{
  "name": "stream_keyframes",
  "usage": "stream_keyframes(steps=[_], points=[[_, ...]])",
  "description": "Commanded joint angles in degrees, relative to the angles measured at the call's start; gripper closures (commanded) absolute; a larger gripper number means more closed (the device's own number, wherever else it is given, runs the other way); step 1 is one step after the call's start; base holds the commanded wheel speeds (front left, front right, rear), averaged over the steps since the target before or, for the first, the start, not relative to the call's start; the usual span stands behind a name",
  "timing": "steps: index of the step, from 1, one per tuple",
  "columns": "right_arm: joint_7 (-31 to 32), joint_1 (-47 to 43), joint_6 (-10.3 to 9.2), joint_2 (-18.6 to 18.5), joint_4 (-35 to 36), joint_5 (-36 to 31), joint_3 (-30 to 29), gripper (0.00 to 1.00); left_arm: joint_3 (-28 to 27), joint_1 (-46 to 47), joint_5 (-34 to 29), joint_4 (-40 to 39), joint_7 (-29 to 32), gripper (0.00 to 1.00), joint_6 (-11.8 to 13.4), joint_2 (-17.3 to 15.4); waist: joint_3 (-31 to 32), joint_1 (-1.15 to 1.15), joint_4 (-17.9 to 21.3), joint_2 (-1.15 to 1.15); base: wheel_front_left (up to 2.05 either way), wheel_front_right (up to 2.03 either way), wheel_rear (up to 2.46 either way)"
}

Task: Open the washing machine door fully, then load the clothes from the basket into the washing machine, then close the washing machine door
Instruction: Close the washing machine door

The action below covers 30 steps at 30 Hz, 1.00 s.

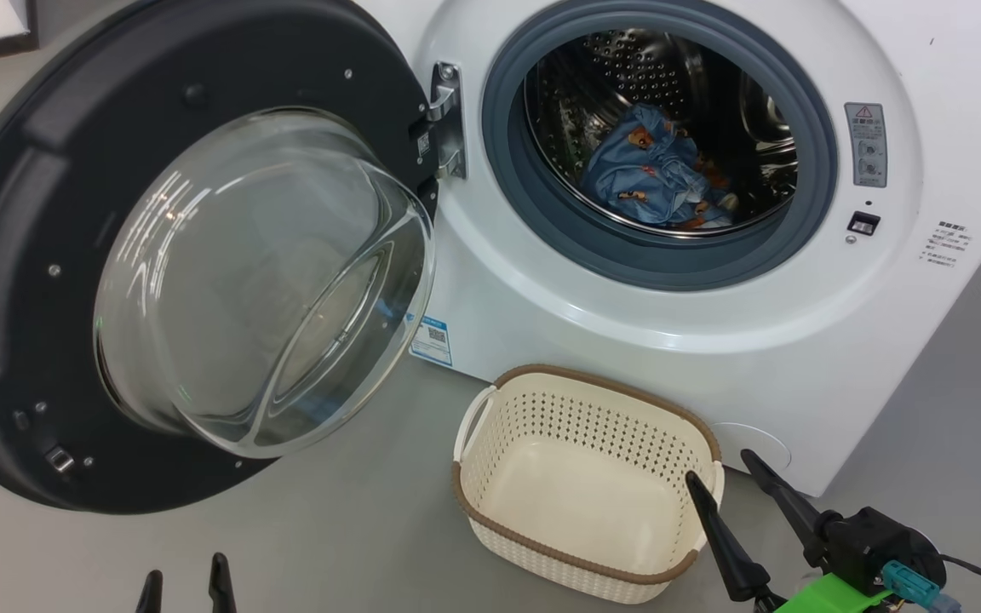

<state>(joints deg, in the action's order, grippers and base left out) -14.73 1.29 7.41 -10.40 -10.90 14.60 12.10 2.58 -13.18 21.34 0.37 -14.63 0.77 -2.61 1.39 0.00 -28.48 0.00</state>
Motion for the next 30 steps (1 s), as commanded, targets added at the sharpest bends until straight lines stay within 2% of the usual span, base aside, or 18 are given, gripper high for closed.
stream_keyframes(steps=[1,2,3,4,10,12,13,17,19,22,26,30], points=[[-0.3,2.2,0.08,-0.7,1.2,-0.1,1.3,0.00,-2.2,1.4,0.1,-1.8,-0.4,0.00,0.3,-0.3,-0.3,0.00,-0.2,0.00,0.00,0.00,0.00],[-0.3,2.4,0.08,-0.7,1.1,0.0,1.4,0.00,-2.3,1.4,0.4,-1.9,-0.4,0.00,0.5,-0.3,-0.4,0.00,-0.3,0.00,0.00,0.00,0.00],[-0.3,2.6,0.08,-0.7,1.1,0.0,1.5,0.00,-2.8,1.3,1.1,-1.9,-0.4,0.56,0.7,-0.3,-0.4,0.00,-0.3,0.00,0.00,0.00,0.00],[-0.3,2.7,0.08,-0.7,1.0,0.0,1.6,0.00,-3.5,1.3,1.9,-1.9,-0.4,1.00,1.0,-0.3,-0.5,0.00,-0.4,0.00,0.00,0.00,0.00],[-0.3,2.4,0.08,-0.4,0.9,0.2,1.9,0.00,-12.7,2.1,9.4,0.5,-0.4,1.00,1.2,-0.3,-0.4,0.00,-0.4,0.00,0.00,0.00,0.00],[-0.3,2.0,0.08,-0.1,0.9,0.3,1.7,0.00,-17.6,3.4,12.0,2.5,-0.4,1.00,0.3,-0.3,-0.3,0.00,-0.3,0.00,0.00,0.00,0.00],[-0.3,2.0,0.08,-0.1,0.9,0.3,1.7,0.00,-17.6,3.4,12.0,2.5,-0.4,1.00,0.3,-0.3,-0.3,0.00,-0.3,0.00,0.00,0.00,0.00],[-0.3,0.9,0.08,0.5,1.0,0.3,1.0,0.00,-28.1,7.6,14.1,7.6,-0.4,1.00,-2.7,-0.8,-0.1,0.00,0.1,0.00,0.00,0.00,0.00],[-0.3,0.3,0.08,0.8,1.2,0.2,0.5,0.00,-32.3,10.8,15.5,10.4,-0.4,1.00,-3.4,-2.6,0.1,0.00,0.2,0.00,0.00,0.00,0.00],[-0.3,-0.5,0.08,1.2,1.4,0.1,0.1,0.00,-36.9,16.2,19.2,15.5,0.4,1.00,-3.0,-7.7,0.2,0.00,0.5,0.00,0.00,0.00,0.00],[-0.3,-0.6,0.08,1.4,1.4,-0.1,0.1,0.00,-41.8,24.3,25.4,21.2,4.5,1.00,-2.6,-15.4,-0.3,0.00,1.8,0.00,0.00,0.00,0.00],[-0.3,-0.4,0.08,1.2,1.2,0.0,0.7,0.00,-45.6,32.7,33.5,27.9,9.8,1.00,-3.0,-20.4,-0.8,0.00,3.0,0.00,0.00,0.00,0.00]])
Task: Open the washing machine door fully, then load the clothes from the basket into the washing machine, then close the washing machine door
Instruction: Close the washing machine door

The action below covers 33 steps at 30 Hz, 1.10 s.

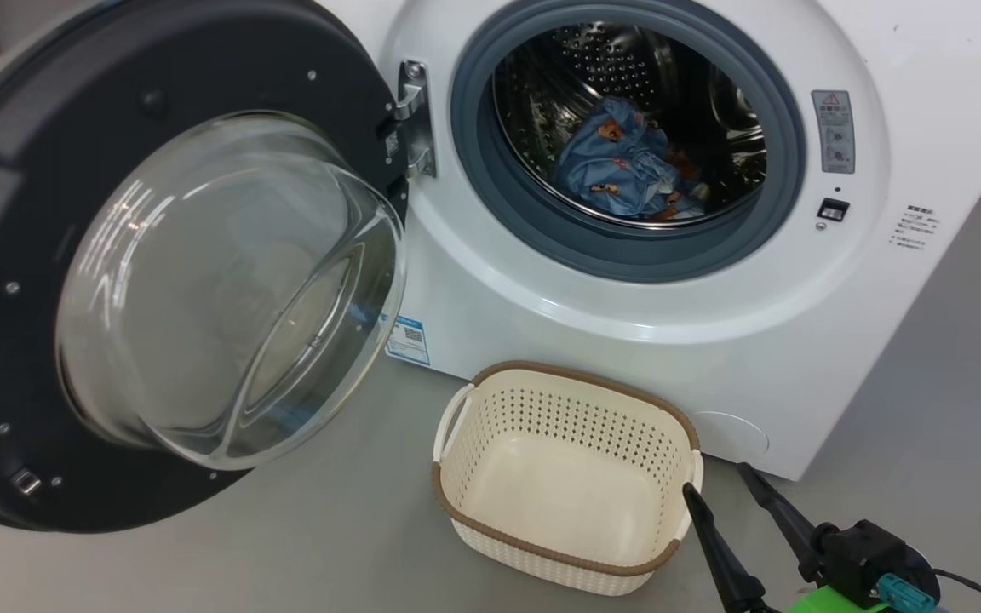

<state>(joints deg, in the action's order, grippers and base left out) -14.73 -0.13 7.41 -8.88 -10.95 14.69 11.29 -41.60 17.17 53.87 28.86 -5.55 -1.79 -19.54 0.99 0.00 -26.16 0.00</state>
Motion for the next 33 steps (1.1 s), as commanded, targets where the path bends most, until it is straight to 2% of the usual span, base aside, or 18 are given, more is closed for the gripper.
stream_keyframes(steps=[1,7,12,16,20,33], points=[[-0.3,1.1,0.08,-0.3,1.2,0.0,1.7,0.00,-2.4,4.2,2.7,1.3,1.8,1.00,-0.5,-4.6,-0.5,0.00,1.0,0.00,0.00,0.00,0.00],[-0.3,1.6,0.08,-0.6,0.8,0.1,2.9,0.00,-5.7,12.2,8.2,11.3,6.1,1.00,2.3,-10.4,-0.8,0.00,3.5,0.00,0.00,0.00,0.00],[-0.3,1.6,0.08,-1.2,0.5,0.3,3.7,0.00,-5.1,16.8,11.1,15.8,11.5,1.00,1.1,-13.4,-1.0,0.00,5.3,0.00,0.00,0.00,0.00],[-0.3,1.7,0.08,-1.8,0.3,0.6,3.9,0.00,-4.6,19.4,12.3,17.9,14.7,1.00,1.2,-14.9,-1.1,0.00,6.3,0.00,0.00,0.00,0.00],[-0.3,2.0,0.08,-2.2,0.1,0.8,4.2,0.00,-3.4,21.8,13.1,19.7,17.8,1.00,1.6,-15.5,-1.3,0.00,6.9,0.00,0.00,0.00,0.00],[-0.3,2.0,0.08,-2.0,-0.1,0.9,4.5,0.00,-1.1,25.2,15.7,23.9,27.5,1.00,2.3,-14.0,-1.1,0.00,8.0,0.00,0.00,0.00,0.00]])
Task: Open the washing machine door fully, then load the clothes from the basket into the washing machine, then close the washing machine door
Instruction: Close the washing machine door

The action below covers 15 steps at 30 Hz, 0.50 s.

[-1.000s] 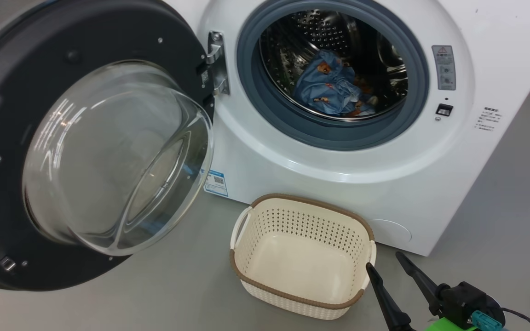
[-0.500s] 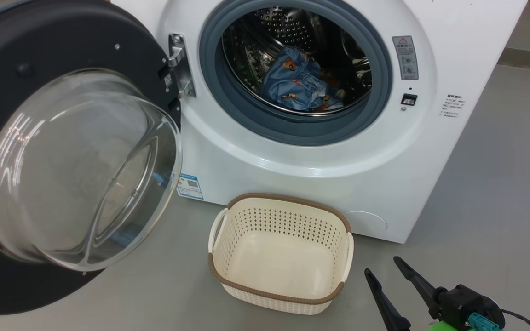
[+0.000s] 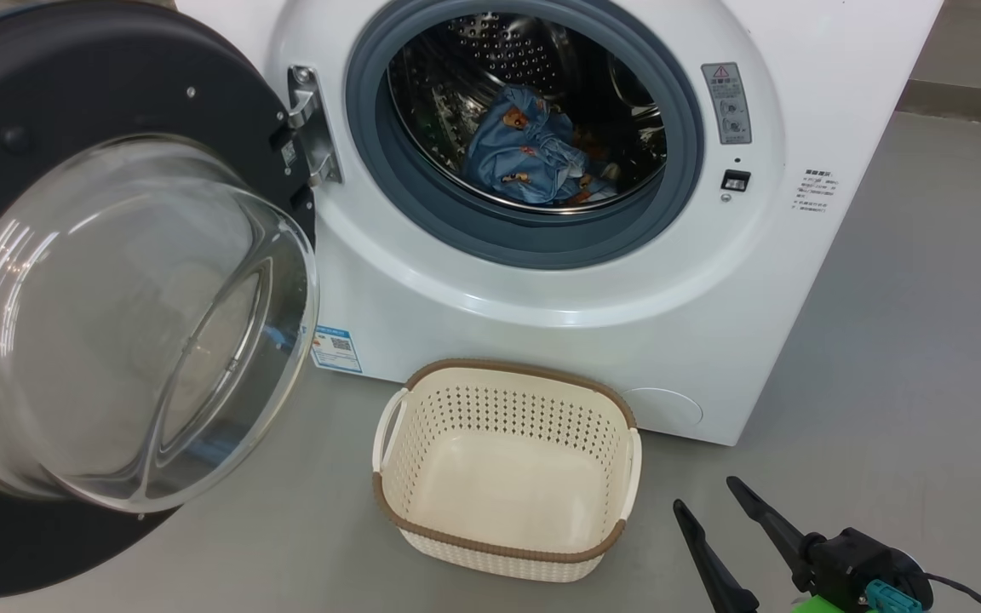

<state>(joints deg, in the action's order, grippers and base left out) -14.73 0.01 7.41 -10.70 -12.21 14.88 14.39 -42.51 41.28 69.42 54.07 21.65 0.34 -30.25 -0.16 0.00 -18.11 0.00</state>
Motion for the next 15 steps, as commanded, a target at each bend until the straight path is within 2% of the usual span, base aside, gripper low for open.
stream_keyframes(steps=[1,9,15], points=[[-0.3,1.8,0.08,-0.2,1.1,0.7,1.3,0.00,0.2,1.1,0.1,-1.2,1.0,1.00,0.2,-3.2,0.0,0.00,0.0,0.00,0.00,0.00,0.00],[-0.3,1.8,0.08,-0.4,1.1,0.8,1.4,0.00,3.1,0.2,-0.4,-0.8,6.5,1.00,0.5,-1.6,0.2,0.00,0.0,0.00,0.00,0.00,0.00],[-0.3,1.9,0.08,-0.6,1.1,0.9,1.6,0.00,3.5,-0.7,-0.4,-1.4,7.9,1.00,0.5,-1.2,0.2,0.00,0.5,0.00,0.00,0.00,0.00]])
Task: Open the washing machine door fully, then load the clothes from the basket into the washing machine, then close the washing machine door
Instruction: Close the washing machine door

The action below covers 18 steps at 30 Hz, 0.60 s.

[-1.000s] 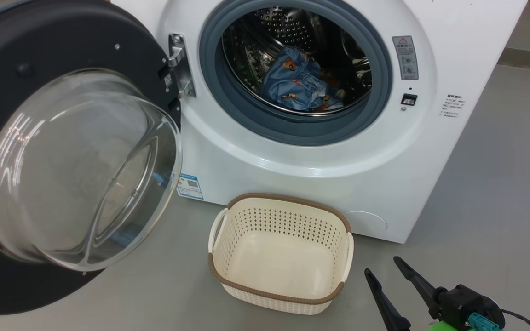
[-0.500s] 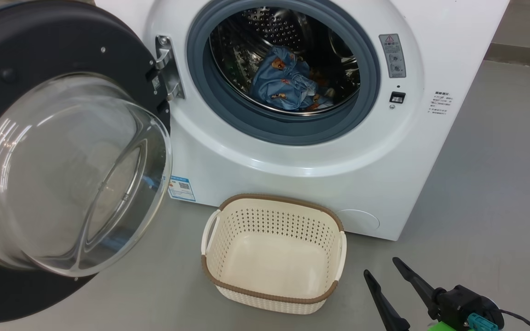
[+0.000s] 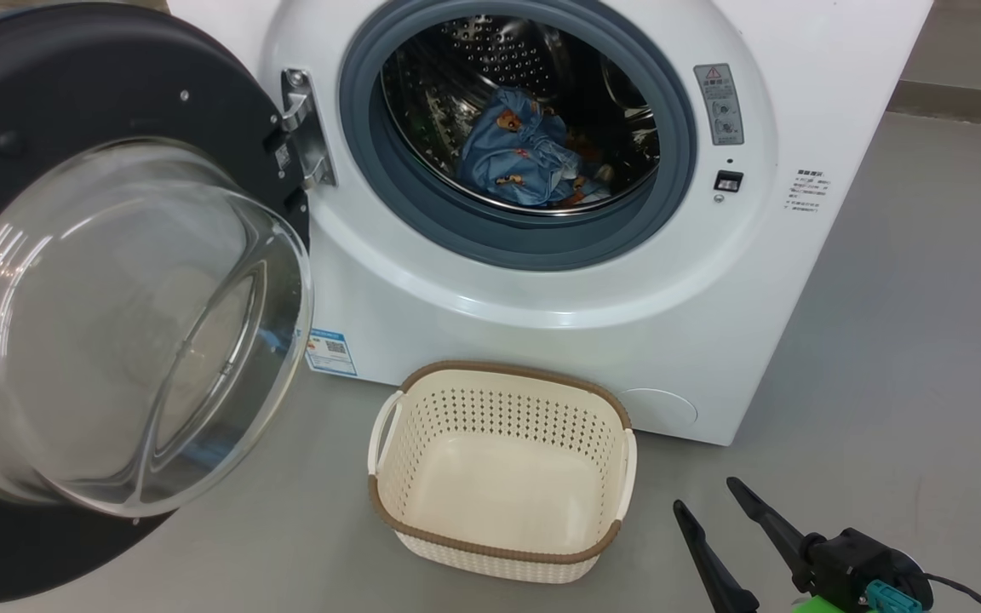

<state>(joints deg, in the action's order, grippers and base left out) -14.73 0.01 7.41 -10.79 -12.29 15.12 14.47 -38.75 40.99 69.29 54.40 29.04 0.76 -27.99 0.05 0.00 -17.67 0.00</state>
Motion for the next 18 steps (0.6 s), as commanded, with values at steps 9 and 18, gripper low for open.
stream_keyframes(steps=[9,18], points=[[-0.3,1.7,0.08,-0.4,1.1,0.8,1.3,0.00,1.9,-2.2,0.8,-3.1,10.8,1.00,1.8,-3.0,0.2,0.00,0.6,0.00,0.00,0.00,0.00],[-0.3,1.1,0.08,0.2,1.3,0.5,0.5,0.00,3.9,-6.0,1.5,-12.7,18.2,1.00,5.2,0.2,0.2,0.00,-0.1,0.00,0.00,0.00,0.00]])
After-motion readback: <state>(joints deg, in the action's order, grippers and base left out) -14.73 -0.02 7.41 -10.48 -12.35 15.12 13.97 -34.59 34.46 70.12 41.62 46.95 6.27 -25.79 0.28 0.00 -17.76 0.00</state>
